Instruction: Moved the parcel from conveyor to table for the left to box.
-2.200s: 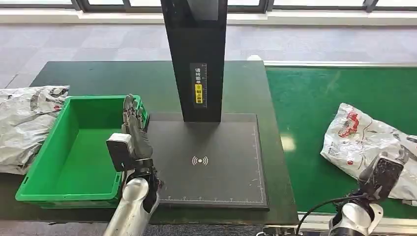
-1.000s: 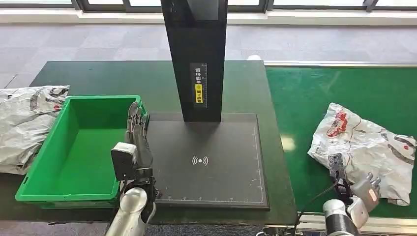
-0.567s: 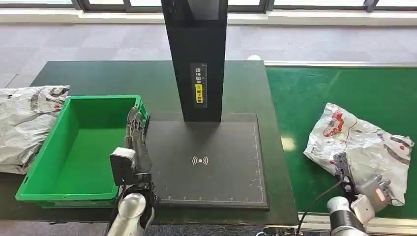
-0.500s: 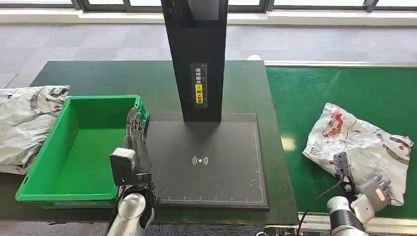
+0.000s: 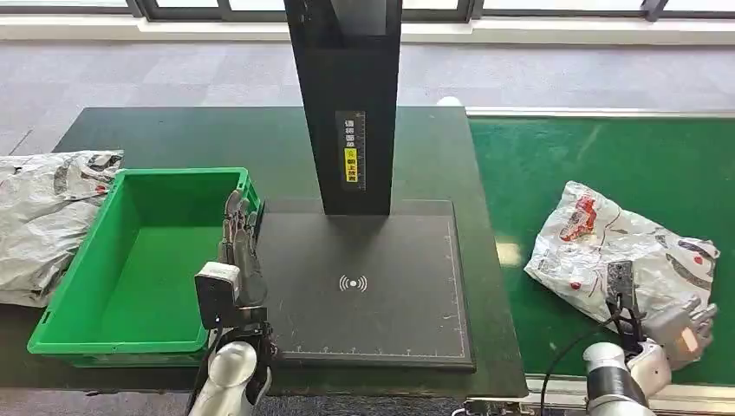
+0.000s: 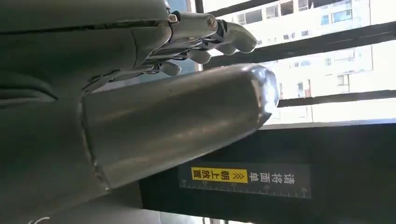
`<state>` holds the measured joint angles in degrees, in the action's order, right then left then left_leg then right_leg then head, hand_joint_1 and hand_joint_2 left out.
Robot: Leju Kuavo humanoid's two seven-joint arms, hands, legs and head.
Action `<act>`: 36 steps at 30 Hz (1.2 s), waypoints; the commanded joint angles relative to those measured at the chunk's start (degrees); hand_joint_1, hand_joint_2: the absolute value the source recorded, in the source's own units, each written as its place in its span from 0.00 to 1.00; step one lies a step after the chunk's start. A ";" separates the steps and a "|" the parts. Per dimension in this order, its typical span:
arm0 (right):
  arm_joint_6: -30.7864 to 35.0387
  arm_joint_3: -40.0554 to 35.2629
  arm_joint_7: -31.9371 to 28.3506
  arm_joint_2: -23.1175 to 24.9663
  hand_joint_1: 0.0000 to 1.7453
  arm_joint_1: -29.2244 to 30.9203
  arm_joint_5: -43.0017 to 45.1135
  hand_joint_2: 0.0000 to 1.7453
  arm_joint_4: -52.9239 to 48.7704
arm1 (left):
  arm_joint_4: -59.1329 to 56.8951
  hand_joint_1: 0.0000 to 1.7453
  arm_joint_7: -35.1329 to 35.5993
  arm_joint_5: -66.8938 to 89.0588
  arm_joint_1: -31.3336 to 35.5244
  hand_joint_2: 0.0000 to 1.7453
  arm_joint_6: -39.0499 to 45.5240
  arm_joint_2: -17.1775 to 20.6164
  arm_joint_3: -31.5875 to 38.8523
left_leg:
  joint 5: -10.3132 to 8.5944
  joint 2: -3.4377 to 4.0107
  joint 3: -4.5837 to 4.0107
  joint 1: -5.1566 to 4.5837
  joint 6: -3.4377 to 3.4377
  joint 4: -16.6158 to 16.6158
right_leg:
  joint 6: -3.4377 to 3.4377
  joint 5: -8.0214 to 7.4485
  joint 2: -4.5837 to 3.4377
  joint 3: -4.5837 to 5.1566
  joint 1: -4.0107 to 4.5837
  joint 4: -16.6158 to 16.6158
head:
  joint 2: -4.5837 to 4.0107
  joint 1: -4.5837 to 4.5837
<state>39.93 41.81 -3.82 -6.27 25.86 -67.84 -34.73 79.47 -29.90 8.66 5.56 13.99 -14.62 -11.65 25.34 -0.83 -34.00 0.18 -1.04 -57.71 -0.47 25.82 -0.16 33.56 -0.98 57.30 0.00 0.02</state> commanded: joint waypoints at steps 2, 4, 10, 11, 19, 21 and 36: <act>0.04 6.85 -0.83 2.98 0.00 0.23 1.08 1.00 -5.04 | -1.08 0.00 0.35 -0.15 0.13 0.00 0.35 0.95 -1.59 | 0.02 0.12 0.08 0.00 0.00 0.04 | 0.04 -0.01 -0.07 -0.05 0.01 -0.05 | 0.00 0.00; 0.04 6.85 -0.83 2.98 0.00 0.23 1.08 1.00 -5.04 | -1.08 0.00 0.35 -0.15 0.13 0.00 0.35 0.95 -1.59 | 0.02 0.13 0.08 -0.01 0.00 0.04 | 0.04 -0.01 -0.08 -0.05 0.00 -0.04 | 0.00 0.00; 0.07 7.94 -2.06 3.79 0.00 0.09 1.90 1.00 -7.23 | -1.13 0.00 0.36 -0.14 0.18 0.00 0.39 0.94 -1.54 | 0.01 0.15 0.12 0.03 0.00 0.09 | 0.07 -0.03 -0.07 -0.11 0.05 -0.13 | 0.00 0.00; 0.07 7.94 -2.06 3.79 0.00 0.09 1.90 1.00 -7.23 | -1.13 0.00 0.36 -0.14 0.18 0.00 0.39 0.94 -1.54 | 0.02 0.13 0.09 0.01 0.00 0.05 | 0.05 -0.01 -0.07 -0.06 0.03 -0.06 | 0.00 0.00; 0.07 7.94 -2.06 3.79 0.00 0.09 1.90 1.00 -7.23 | -1.13 0.00 0.36 -0.14 0.18 0.00 0.39 0.94 -1.54 | 0.02 0.13 0.09 0.02 0.00 0.04 | 0.04 -0.01 -0.08 -0.06 0.03 -0.06 | 0.00 0.00; 0.07 10.55 -6.67 5.53 0.00 -0.89 5.40 1.00 -11.64 | -1.21 0.00 0.58 0.37 0.55 0.00 0.60 0.75 -1.60 | 0.02 0.14 0.11 0.04 0.00 0.06 | 0.05 -0.02 -0.07 -0.09 0.05 -0.10 | 0.00 0.00; -12.87 -2.10 13.30 2.79 0.00 3.95 -13.44 1.00 13.71 | -11.50 0.00 8.89 5.64 4.89 0.00 4.30 -0.22 -3.32 | 0.02 0.40 0.12 0.08 0.00 0.07 | 0.05 -0.13 -0.33 -0.09 0.09 -0.16 | 0.00 0.00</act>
<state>36.31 48.54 -4.03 -5.42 25.35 -66.07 -37.74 79.41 -27.12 8.64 5.51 13.73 -14.51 -12.28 25.35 -0.80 -34.02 0.19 -1.04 -57.71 -0.47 25.82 -0.19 33.56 -0.98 57.31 0.00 0.02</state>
